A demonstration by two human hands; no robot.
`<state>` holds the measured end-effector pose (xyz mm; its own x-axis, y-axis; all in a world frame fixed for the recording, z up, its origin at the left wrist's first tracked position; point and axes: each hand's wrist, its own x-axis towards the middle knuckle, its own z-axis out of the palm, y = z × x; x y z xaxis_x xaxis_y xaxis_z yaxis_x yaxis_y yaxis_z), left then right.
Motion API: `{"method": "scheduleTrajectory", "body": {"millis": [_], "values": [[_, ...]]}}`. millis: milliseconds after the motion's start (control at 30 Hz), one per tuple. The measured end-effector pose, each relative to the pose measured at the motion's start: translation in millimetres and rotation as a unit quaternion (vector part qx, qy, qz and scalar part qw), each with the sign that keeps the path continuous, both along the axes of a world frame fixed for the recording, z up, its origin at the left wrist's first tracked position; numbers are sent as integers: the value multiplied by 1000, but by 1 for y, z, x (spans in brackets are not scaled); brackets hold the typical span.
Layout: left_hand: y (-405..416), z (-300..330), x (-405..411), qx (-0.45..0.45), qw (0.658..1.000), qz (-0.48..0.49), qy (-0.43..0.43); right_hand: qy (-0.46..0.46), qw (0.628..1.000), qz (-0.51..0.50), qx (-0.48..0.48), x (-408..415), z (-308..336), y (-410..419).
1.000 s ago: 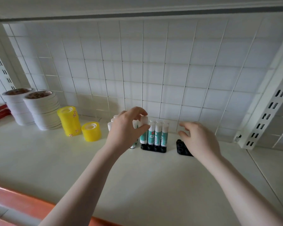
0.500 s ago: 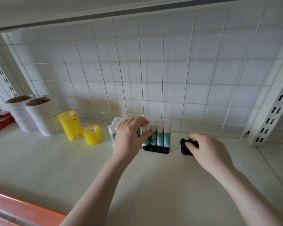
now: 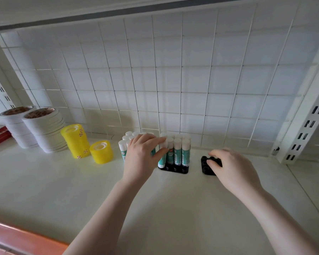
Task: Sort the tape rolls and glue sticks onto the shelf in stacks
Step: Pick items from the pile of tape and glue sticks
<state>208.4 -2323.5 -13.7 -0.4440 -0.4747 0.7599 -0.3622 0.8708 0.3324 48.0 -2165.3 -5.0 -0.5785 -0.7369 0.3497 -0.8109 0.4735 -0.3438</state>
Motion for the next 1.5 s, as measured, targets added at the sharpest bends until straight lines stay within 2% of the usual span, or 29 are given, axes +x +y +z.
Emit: {"method": "scheduleTrajectory", "body": {"millis": [367,800,1500], "values": [[-4,-5,4,-56,998,-7,24,5,1000,1,0,-4,-3,0],[7,-2,3,-35,999,19,19,-8,1000,6,9,-1,-3,7],[14,12,7,111,993,12,27,-22,1000,1,-2,-8,1,10]]}}
